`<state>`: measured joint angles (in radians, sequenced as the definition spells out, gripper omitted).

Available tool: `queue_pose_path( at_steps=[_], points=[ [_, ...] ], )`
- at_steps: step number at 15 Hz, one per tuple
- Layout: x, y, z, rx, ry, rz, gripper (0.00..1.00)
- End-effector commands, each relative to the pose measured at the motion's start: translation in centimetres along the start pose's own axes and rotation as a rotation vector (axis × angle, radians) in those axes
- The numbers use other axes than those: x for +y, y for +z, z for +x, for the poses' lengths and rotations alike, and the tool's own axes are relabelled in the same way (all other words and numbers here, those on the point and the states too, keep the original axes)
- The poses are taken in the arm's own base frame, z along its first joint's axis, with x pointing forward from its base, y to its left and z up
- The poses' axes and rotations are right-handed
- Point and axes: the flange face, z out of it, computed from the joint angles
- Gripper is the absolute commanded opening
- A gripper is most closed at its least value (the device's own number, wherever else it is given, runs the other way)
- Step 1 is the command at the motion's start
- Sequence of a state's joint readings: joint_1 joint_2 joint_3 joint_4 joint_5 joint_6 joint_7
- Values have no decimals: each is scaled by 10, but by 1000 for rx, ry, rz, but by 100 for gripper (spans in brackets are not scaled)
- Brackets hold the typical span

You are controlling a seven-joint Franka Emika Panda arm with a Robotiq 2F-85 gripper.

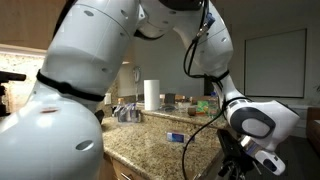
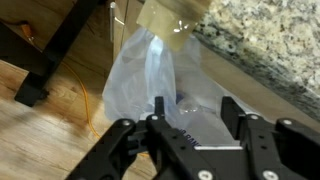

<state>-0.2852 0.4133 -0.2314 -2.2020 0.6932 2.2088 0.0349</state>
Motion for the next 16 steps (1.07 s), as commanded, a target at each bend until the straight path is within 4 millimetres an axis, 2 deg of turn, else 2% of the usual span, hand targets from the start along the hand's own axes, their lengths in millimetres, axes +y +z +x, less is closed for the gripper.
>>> queue_pose_path(
  at_steps=[1, 2, 4, 6, 7, 9, 11, 13, 16],
  points=[
    [-39, -28, -4, 36, -69, 55, 92],
    [-64, -42, -11, 61, -129, 82, 98],
    [-112, -62, -28, 100, -229, 116, 100],
    [-167, -75, -57, 121, -342, 117, 100],
    [-196, -76, -74, 126, -404, 114, 100],
    [-250, -65, -114, 111, -522, 76, 100],
    [-289, -51, -146, 145, -584, -11, 100],
    [-309, -36, -161, 194, -559, -126, 100],
    [-306, -15, -156, 255, -414, -210, 100]
  ],
)
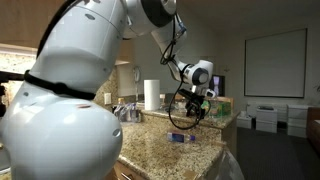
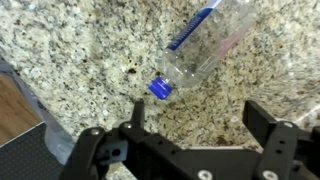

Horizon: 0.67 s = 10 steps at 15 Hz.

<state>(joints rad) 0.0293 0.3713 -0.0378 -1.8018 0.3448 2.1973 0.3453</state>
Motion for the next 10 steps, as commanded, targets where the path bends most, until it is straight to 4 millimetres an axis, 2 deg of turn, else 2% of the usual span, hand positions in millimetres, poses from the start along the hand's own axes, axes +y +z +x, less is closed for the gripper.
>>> queue_pose_path(
  at_steps=[1, 4, 8, 10],
  points=[
    [17, 21, 11, 17, 171, -97, 100],
    [21, 37, 11, -31, 313, -103, 100],
    [10, 59, -4, -106, 443, -115, 100],
    [12, 74, -11, -116, 529, -188, 100]
  ],
)
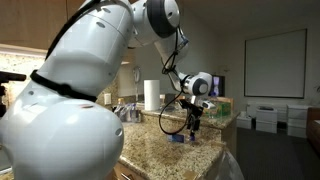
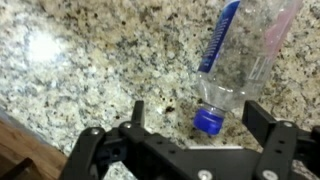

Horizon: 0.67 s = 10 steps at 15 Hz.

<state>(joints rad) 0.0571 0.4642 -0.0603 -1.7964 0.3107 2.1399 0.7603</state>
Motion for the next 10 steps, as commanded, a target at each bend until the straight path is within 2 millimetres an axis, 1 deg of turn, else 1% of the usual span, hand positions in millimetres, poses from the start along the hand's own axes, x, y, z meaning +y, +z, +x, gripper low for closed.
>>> queue_pose_path(
  at_steps=[1, 2, 4, 7, 10],
  points=[
    [1, 21, -8, -44, 161, -71, 100],
    [4, 28, -7, -47, 205, -84, 100],
    [6, 34, -1, -37, 253, -73, 100],
    [4, 31, 12, 13, 283, -18, 100],
    [-1, 31, 19, 47, 294, 26, 100]
  ],
)
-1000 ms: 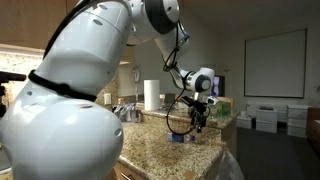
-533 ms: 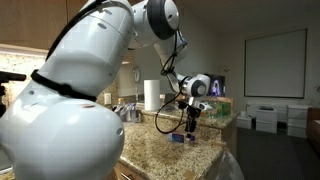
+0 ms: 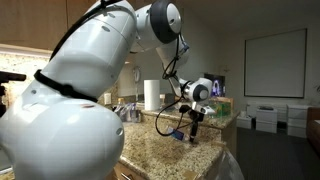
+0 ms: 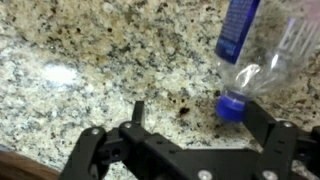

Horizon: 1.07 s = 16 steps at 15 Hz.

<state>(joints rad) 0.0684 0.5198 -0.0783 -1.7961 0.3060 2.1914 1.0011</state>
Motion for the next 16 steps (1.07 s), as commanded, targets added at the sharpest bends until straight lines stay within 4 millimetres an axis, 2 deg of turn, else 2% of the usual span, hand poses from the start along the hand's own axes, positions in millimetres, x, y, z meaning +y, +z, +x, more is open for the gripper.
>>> queue_pose_path(
  at_steps=[1, 8, 12, 16],
  points=[
    [-8, 4, 5, 33, 40, 58, 100],
    [-26, 15, 8, 84, 41, 165, 100],
    [-45, 6, 3, 117, -1, 204, 100],
    [-60, 4, -9, 72, -41, 210, 100]
  ],
)
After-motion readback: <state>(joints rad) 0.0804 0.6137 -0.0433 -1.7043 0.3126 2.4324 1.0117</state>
